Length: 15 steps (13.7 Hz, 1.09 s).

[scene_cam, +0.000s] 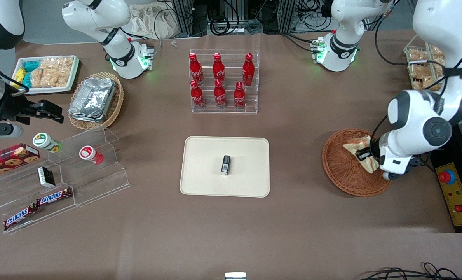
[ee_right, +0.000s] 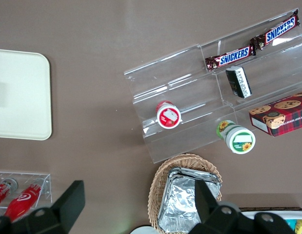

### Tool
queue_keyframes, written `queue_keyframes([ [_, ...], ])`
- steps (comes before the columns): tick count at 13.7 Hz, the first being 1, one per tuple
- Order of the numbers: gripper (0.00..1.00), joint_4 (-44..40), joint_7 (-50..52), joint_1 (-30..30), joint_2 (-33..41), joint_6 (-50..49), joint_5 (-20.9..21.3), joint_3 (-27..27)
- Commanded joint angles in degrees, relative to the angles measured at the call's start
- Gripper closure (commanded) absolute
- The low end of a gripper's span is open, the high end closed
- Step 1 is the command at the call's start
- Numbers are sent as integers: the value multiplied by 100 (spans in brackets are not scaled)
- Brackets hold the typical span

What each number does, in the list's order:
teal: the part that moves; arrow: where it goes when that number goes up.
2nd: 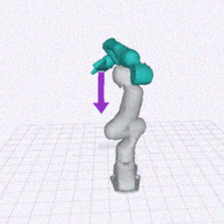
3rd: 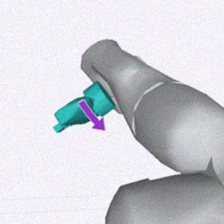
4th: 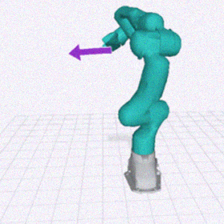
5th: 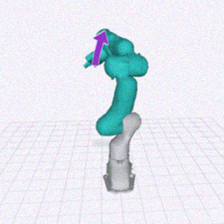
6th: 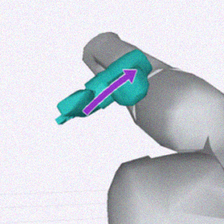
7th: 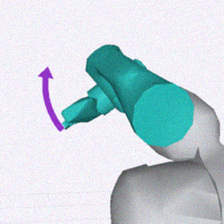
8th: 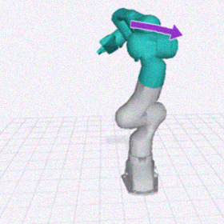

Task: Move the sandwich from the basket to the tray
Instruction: 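Close the left gripper on the sandwich and lift it, then carry the held sandwich over to the cream tray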

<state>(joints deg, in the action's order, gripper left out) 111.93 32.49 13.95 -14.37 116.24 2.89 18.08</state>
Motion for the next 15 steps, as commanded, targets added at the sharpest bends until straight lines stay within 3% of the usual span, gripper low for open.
queue_keyframes([
  [1, 100, -1125, 118, -15, 92, -1389, 45, 413],
  [6, 100, -2104, -223, -6, 83, -2282, 19, 1283],
  [9, 100, -2131, -462, -85, -241, -1766, 71, 2004],
  [11, 100, -2096, -445, -583, -600, -1037, 133, 2050],
  [15, 100, -2149, 160, -1411, -1593, -175, 905, 2033],
])
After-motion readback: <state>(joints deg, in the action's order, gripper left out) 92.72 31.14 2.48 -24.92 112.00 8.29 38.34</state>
